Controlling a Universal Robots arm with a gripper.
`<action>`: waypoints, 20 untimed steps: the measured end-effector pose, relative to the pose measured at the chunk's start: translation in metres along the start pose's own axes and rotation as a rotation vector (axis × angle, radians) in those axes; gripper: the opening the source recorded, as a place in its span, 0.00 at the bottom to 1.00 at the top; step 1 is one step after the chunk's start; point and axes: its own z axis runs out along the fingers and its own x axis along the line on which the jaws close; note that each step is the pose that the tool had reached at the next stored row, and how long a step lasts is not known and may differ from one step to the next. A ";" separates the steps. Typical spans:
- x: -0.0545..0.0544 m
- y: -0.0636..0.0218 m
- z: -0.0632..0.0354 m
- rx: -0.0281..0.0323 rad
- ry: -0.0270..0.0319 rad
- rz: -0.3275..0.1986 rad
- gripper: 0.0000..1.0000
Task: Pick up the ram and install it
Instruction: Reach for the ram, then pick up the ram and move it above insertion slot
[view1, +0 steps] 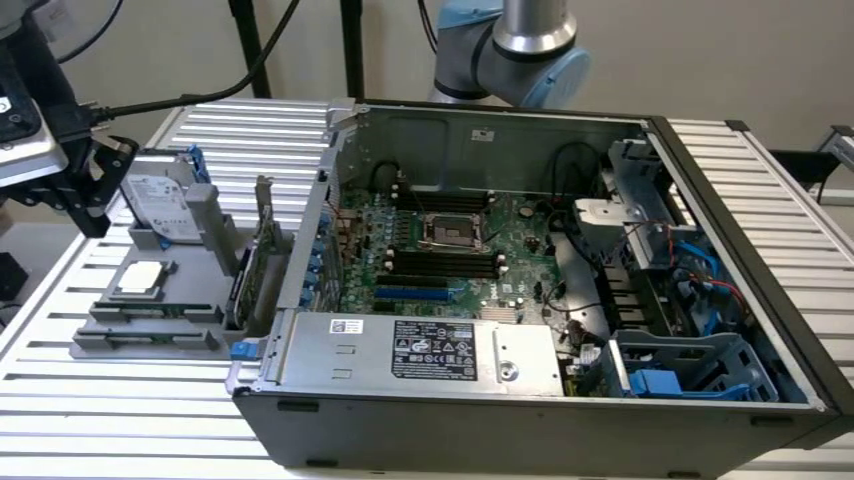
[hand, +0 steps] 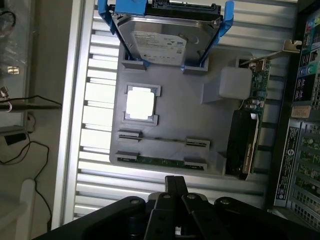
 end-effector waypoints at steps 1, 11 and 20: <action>0.000 -0.0001 0.0000 0.0000 0.0003 0.000 0.11; 0.000 -0.0001 0.0000 -0.0001 0.0008 0.000 0.11; 0.000 -0.0001 0.0005 0.0016 0.0020 -0.109 0.11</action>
